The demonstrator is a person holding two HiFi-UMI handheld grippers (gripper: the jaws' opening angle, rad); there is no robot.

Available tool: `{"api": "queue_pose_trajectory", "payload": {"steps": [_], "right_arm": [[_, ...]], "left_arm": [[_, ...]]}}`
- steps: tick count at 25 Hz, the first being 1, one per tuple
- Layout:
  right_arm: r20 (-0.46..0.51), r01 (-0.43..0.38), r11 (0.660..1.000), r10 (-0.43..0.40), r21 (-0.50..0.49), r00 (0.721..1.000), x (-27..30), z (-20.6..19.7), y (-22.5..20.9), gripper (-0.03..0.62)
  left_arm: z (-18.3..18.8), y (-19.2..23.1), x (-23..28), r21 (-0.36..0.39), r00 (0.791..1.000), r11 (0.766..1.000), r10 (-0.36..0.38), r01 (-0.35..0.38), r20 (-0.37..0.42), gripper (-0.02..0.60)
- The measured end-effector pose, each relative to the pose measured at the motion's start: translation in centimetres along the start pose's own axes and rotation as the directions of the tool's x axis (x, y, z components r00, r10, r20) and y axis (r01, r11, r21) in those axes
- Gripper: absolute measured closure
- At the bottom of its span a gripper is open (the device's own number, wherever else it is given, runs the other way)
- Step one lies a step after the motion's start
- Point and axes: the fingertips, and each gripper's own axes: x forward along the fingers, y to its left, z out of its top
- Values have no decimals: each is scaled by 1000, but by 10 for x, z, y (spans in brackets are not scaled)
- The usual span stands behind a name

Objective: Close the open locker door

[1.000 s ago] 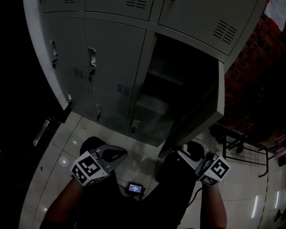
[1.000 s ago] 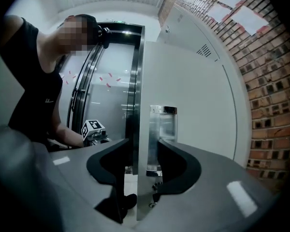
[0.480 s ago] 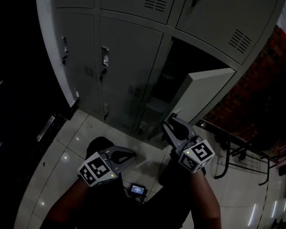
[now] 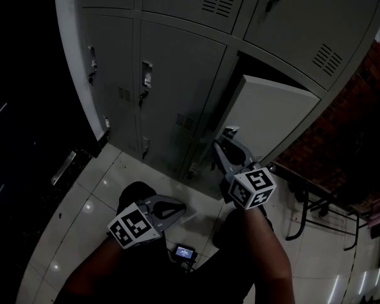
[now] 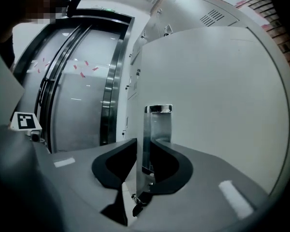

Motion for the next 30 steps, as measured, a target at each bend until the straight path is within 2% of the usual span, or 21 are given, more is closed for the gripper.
{"api": "queue_pose_trajectory", "payload": {"steps": [8,15,18,23,26,30], "right_arm": [[-16,115,993,-115,7,993,37,2,-29,530],[-24,222,975,-222,0,975,67,4,-57,528],[-39,303,953,-303,-1,952,77,6,-68,528],[-38,460,888,-459,11,887,82,10,-90,533],[-45,502,864,-501,20,864,84,11,-94,533],[-27,519,855,-519,-14,854,84,11,-95,546]], "left_arm": [[0,-1,-1,-2,1000,1000,-1,1,1,569],[0,1,-2,-4,1000,1000,1,-1,6,569],[0,1,-3,-7,1000,1000,3,-3,7,569],[1,1,-4,-7,1000,1000,2,-2,11,569],[0,1,-5,-7,1000,1000,2,-2,11,569],[0,1,-5,-7,1000,1000,3,-3,11,569]]}}
